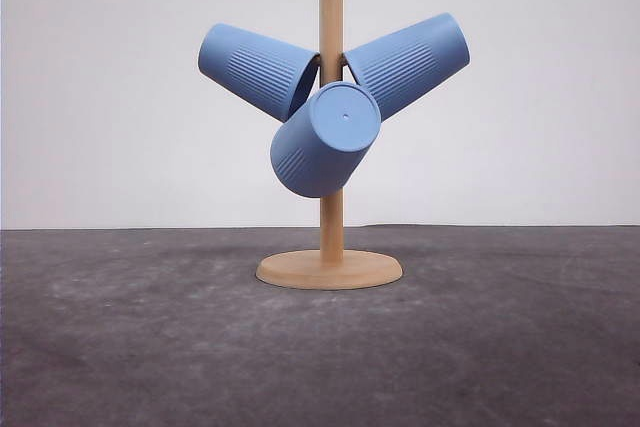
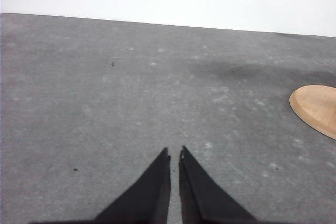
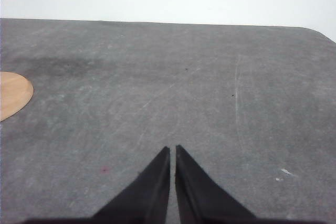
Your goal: Place three cups
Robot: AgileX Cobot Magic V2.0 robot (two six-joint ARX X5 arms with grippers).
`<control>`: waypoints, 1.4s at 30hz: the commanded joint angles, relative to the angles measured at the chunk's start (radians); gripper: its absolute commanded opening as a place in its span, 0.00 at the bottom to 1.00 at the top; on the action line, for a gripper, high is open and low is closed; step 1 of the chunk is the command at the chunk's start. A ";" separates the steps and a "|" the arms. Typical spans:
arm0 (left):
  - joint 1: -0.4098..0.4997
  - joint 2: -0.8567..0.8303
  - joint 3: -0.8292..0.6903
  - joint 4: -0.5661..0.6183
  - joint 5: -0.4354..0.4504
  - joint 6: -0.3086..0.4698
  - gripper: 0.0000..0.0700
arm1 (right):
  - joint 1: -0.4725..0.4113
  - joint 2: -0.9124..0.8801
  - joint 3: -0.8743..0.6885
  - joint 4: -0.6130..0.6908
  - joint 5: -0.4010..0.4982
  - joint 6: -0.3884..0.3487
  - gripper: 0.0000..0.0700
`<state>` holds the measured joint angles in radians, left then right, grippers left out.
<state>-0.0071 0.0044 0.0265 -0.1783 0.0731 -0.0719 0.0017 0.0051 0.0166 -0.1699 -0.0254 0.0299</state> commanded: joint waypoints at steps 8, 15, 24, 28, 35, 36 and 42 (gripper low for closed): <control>0.000 -0.001 -0.013 -0.008 -0.003 0.000 0.00 | 0.003 -0.002 -0.003 0.013 0.000 -0.008 0.02; 0.000 -0.001 -0.013 -0.008 -0.003 0.000 0.00 | 0.003 -0.002 -0.003 0.013 0.000 -0.008 0.02; 0.000 -0.001 -0.013 -0.008 -0.003 0.000 0.00 | 0.003 -0.002 -0.003 0.013 0.000 -0.008 0.02; 0.000 -0.001 -0.013 -0.008 -0.003 0.000 0.00 | 0.003 -0.002 -0.003 0.013 0.000 -0.008 0.02; 0.000 -0.001 -0.013 -0.008 -0.003 0.000 0.00 | 0.003 -0.002 -0.003 0.013 0.000 -0.008 0.02; 0.000 -0.001 -0.013 -0.008 -0.003 0.000 0.00 | 0.003 -0.002 -0.003 0.013 0.000 -0.008 0.02; 0.000 -0.001 -0.013 -0.008 -0.003 0.000 0.00 | 0.003 -0.002 -0.003 0.013 0.000 -0.008 0.02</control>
<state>-0.0071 0.0044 0.0268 -0.1783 0.0731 -0.0719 0.0017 0.0051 0.0166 -0.1699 -0.0257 0.0299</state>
